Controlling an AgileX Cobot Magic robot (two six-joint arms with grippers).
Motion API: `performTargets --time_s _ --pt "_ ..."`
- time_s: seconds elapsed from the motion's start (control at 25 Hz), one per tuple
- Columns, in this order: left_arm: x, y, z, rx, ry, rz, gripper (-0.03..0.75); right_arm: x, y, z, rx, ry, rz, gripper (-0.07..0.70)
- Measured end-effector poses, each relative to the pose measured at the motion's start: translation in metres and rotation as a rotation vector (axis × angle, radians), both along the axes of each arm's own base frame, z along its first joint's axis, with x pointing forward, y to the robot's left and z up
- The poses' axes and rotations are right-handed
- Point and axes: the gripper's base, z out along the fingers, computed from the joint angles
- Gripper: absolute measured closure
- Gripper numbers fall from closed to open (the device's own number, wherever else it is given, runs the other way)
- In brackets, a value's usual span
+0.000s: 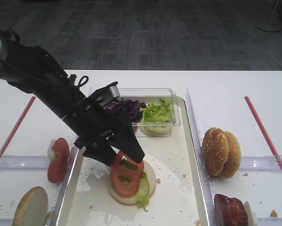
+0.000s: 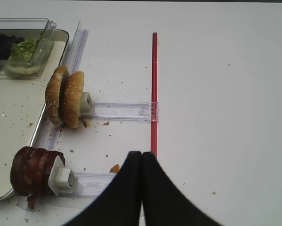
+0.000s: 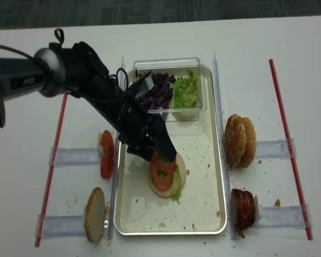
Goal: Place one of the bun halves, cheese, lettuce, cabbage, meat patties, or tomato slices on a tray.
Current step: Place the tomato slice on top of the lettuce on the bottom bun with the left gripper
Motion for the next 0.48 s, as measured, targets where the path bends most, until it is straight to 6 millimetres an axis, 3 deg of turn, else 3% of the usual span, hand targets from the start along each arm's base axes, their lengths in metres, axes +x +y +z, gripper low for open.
performTargets --time_s 0.48 --pt "0.0002 -0.0001 0.0000 -0.003 -0.005 -0.002 0.060 0.0000 0.0000 0.0000 0.000 0.000 0.000 0.595"
